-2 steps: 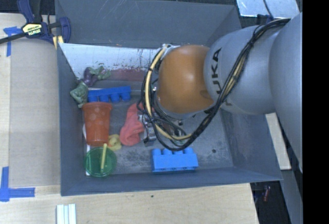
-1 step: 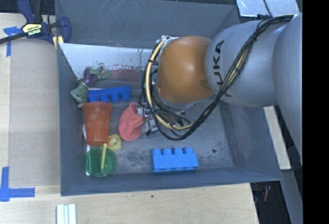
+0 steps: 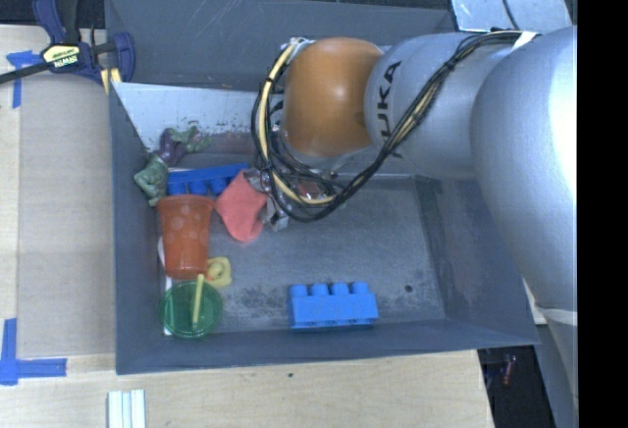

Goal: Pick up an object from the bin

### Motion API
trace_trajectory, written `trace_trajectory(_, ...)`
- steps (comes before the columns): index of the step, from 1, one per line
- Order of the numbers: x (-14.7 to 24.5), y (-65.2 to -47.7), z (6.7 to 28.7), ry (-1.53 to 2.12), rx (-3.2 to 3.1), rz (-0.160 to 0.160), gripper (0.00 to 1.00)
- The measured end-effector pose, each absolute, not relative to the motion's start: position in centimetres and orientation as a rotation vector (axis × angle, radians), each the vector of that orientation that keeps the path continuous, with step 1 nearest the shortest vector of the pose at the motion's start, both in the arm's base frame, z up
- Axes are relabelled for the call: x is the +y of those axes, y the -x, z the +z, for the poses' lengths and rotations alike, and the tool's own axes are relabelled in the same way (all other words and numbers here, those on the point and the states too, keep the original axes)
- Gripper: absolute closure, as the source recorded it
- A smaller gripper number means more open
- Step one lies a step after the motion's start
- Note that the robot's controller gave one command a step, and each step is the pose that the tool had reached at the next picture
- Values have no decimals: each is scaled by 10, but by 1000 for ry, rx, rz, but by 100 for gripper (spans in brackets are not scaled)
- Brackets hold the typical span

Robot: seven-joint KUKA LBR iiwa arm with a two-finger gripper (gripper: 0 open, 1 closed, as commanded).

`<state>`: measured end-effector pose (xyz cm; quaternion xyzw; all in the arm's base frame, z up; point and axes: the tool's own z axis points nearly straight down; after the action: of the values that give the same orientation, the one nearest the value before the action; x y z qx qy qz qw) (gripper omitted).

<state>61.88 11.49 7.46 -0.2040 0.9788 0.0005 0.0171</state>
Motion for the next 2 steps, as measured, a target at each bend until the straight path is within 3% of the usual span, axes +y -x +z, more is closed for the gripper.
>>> trace_trajectory(1,115,-594,136,619,3053,3,100)
trace_trajectory(2,65,-611,102,810,2996,-2,100)
